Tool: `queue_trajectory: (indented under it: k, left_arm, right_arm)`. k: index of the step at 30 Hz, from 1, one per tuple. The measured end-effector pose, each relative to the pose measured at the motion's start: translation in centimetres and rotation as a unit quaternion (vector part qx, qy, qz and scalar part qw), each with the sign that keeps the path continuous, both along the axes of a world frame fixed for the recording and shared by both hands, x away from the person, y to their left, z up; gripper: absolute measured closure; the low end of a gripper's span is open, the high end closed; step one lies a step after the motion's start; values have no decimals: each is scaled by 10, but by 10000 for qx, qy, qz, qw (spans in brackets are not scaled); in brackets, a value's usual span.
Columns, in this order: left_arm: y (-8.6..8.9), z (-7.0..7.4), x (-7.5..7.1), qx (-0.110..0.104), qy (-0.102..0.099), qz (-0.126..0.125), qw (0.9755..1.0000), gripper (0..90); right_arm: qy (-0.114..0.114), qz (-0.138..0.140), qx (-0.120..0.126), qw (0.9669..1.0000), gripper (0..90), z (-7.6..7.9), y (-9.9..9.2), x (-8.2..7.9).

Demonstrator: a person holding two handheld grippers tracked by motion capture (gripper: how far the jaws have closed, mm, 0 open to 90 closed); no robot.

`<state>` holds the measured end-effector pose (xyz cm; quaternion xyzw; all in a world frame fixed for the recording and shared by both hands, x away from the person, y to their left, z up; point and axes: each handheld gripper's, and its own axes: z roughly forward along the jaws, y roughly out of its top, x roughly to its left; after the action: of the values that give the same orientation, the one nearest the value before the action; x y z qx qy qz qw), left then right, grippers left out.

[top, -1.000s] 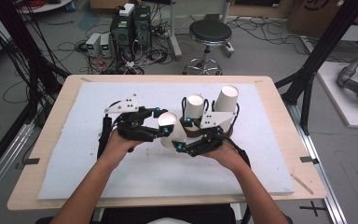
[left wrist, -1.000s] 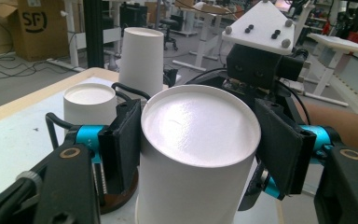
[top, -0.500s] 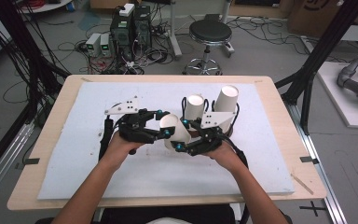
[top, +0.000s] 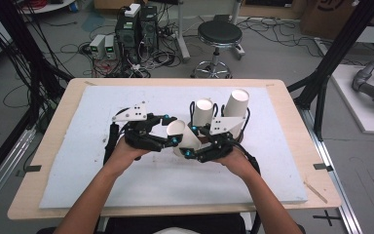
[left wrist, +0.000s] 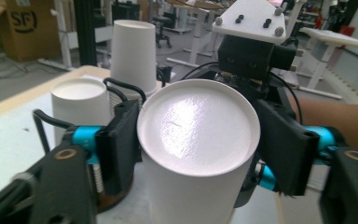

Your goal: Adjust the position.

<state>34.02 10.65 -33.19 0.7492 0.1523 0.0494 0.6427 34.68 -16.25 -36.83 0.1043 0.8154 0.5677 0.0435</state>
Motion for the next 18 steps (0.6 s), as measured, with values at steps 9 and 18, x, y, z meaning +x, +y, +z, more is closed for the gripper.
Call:
queue_trajectory:
  k: [9, 18]
  left_arm:
    - [-1, -1, 3, 226, 23, -114, 9997, 229]
    - [-2, -4, 3, 356, 93, -311, 9988, 323]
  right_arm:
    - [-9, 169, -205, 9996, 325, 9, -2, 4]
    - [119, 348, -389, 9986, 324, 14, 2, 8]
